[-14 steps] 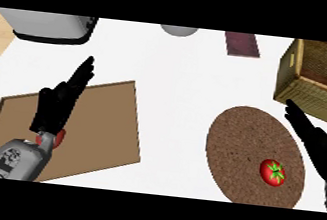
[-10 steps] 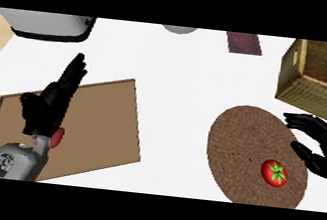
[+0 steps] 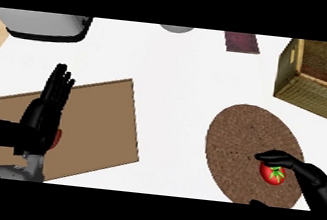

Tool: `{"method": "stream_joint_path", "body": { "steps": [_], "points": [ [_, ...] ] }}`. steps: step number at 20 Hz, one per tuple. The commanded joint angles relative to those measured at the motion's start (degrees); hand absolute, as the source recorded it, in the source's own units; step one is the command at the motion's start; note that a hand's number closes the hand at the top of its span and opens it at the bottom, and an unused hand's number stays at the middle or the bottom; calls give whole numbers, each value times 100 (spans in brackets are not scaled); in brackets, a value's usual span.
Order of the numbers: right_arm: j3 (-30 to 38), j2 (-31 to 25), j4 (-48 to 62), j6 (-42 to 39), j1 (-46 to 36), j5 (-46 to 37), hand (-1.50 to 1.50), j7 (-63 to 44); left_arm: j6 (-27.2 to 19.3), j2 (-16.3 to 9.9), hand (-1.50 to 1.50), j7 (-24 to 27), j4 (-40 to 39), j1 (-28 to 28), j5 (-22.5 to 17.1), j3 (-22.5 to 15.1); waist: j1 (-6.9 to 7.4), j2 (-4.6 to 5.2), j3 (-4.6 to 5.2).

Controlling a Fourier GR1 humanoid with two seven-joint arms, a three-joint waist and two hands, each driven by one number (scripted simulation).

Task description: Pick the tomato from the placemat and place it in the basket

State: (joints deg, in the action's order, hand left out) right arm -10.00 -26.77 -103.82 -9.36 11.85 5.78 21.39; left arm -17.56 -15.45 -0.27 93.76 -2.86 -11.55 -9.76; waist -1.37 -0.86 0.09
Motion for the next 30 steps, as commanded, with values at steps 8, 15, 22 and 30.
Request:
{"method": "stream_joint_path", "body": {
  "steps": [8, 15, 22, 30],
  "points": [
    [1311, -919, -1728, 1840, 1147, -2257, -150, -2344, -27, 59, 0, 186, 196, 344, -20, 74, -119, 41, 41],
    [2037, -2692, -2757, -148, 1231, -1845, -150, -4292, 47, 106, 0, 185, 176, 172, -8, 40, 58, 83, 27],
    [2280, -2863, -3125, -1344, 640, -276, -150, -5383, 135, 178, 0, 134, 122, 43, 78, 87, 143, 91, -2],
    [1156, -2141, -3172, -1483, 280, -1793, -150, -6133, 201, 466, 0, 190, 85, 121, 228, 36, 155, 92, -8]
  ]
}}
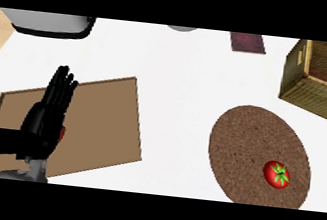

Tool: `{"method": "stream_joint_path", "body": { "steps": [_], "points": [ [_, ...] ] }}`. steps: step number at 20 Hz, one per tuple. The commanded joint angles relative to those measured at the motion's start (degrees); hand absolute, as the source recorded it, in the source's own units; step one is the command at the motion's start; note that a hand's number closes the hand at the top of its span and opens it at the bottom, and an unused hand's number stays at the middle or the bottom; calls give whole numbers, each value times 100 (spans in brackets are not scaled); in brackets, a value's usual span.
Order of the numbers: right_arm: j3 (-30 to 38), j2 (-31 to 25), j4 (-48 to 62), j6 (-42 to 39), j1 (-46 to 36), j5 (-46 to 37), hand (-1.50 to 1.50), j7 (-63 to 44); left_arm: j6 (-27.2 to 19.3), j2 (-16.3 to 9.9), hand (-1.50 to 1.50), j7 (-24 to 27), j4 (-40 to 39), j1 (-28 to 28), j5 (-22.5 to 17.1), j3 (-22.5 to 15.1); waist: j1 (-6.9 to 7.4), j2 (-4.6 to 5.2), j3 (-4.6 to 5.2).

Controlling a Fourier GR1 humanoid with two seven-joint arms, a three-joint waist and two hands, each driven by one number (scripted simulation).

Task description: Pick the tomato from the placemat and place it in the basket

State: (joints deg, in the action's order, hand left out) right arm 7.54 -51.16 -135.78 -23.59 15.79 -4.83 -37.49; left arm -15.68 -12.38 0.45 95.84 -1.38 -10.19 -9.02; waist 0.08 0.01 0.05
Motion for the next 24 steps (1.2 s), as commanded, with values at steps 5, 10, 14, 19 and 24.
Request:
{"method": "stream_joint_path", "body": {
  "steps": [5, 10, 14, 19, 24],
  "points": [
    [-912, 847, 838, -156, -501, -1465, -150, 88, 208, 120, 0, 183, -40, 84, 104, 130, 9, 2, -7],
    [-115, 1049, 771, -509, 64, -1387, -150, 831, 39, 221, 0, -263, 337, 59, 366, 65, -44, -12, -7],
    [-949, 1685, 1116, -198, -71, -2278, -150, 1036, -106, 360, 0, -617, 665, 63, 525, -48, -17, -9, -8],
    [-1072, 2063, 1272, -29, 208, -2916, -150, 1658, 306, 509, 0, 280, -380, -12, 467, 195, -42, -4, -6],
    [-585, 2117, 1939, -189, -346, -3075, -150, 1980, 559, 290, 0, -109, 304, 326, 304, 467, -7, -5, -6]
  ]
}}
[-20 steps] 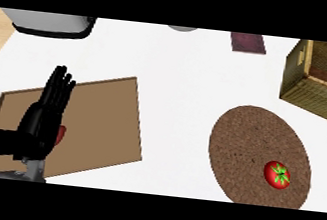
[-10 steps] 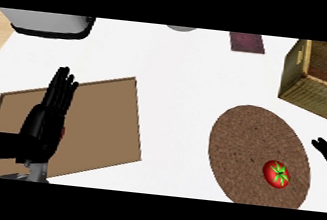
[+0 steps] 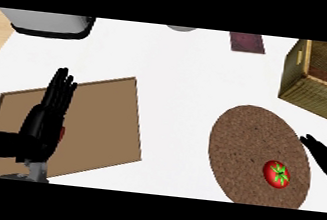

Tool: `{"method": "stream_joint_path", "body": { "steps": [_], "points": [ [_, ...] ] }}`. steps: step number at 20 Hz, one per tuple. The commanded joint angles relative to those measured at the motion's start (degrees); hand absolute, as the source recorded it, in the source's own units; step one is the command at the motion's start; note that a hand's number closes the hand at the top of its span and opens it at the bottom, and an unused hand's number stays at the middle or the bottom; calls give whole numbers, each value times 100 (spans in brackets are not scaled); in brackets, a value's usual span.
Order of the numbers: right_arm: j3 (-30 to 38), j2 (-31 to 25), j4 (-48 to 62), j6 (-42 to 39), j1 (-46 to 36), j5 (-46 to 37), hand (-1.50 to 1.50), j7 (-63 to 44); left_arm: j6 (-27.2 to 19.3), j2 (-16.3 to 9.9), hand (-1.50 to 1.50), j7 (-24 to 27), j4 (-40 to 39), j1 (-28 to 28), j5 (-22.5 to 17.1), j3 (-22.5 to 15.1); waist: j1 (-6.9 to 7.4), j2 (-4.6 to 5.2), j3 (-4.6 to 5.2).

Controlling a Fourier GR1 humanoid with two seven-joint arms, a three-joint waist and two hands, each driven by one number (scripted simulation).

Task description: Pick the tomato from the placemat and place it in the basket

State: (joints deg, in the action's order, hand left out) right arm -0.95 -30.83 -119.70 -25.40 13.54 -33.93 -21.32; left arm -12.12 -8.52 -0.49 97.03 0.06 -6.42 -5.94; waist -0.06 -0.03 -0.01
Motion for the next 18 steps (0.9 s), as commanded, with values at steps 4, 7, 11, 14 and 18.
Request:
{"method": "stream_joint_path", "body": {
  "steps": [4, 7, 11, 14, 18],
  "points": [
    [-225, 585, 536, 181, -231, -827, -150, 281, 76, 226, 0, 60, -264, -169, 158, 63, 1, 3, 1],
    [-229, 674, 739, 490, 117, -1075, -150, 627, -55, 172, 0, -488, 430, -77, 214, 48, -2, -2, -1],
    [74, 799, 917, 204, -251, -1045, -150, 723, 260, 244, 0, 195, -25, 183, 221, 184, 2, 1, 1],
    [50, 898, 1139, 39, -492, -1122, -150, 685, 327, 343, 0, 196, -274, -48, 206, 203, -1, 2, 1],
    [-142, 1044, 1160, 328, -61, -1560, -150, 870, 293, 335, 0, 189, -409, -105, 292, 341, -14, 2, 2]
  ]
}}
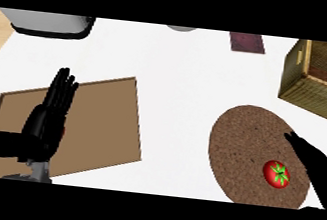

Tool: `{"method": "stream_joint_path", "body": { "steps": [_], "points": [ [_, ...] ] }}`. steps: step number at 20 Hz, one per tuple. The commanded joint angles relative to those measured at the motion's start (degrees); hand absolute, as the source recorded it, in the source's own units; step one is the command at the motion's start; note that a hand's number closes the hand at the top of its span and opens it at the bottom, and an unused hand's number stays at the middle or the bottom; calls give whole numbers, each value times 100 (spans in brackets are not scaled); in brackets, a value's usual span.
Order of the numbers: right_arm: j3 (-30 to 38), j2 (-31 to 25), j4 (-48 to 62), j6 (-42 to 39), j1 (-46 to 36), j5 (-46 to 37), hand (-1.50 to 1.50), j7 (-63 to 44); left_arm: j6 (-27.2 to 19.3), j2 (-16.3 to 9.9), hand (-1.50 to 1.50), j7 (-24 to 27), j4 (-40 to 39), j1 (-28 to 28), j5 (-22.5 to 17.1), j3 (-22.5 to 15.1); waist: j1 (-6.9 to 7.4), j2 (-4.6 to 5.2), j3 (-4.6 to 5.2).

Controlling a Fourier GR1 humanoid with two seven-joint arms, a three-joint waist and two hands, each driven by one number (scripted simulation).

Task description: Pick the tomato from the placemat and place it in the basket

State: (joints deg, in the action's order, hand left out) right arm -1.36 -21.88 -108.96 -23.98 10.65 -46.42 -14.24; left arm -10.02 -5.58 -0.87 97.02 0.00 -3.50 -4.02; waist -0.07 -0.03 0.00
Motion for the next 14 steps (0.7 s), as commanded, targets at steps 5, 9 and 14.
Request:
{"method": "stream_joint_path", "body": {
  "steps": [5, 9, 14],
  "points": [
    [12, 293, 769, 97, -283, -389, -150, 281, 266, 11, 0, 234, -43, 134, -6, 161, 15, 1, 0],
    [0, 357, 1077, 498, -19, -634, -150, 718, 237, 137, 0, 261, 28, 279, 117, 64, 7, 1, -1],
    [127, 356, 650, 42, -46, -493, -150, 541, 415, 139, 0, 521, -48, 545, 45, 173, 6, -4, 1]
  ]
}}
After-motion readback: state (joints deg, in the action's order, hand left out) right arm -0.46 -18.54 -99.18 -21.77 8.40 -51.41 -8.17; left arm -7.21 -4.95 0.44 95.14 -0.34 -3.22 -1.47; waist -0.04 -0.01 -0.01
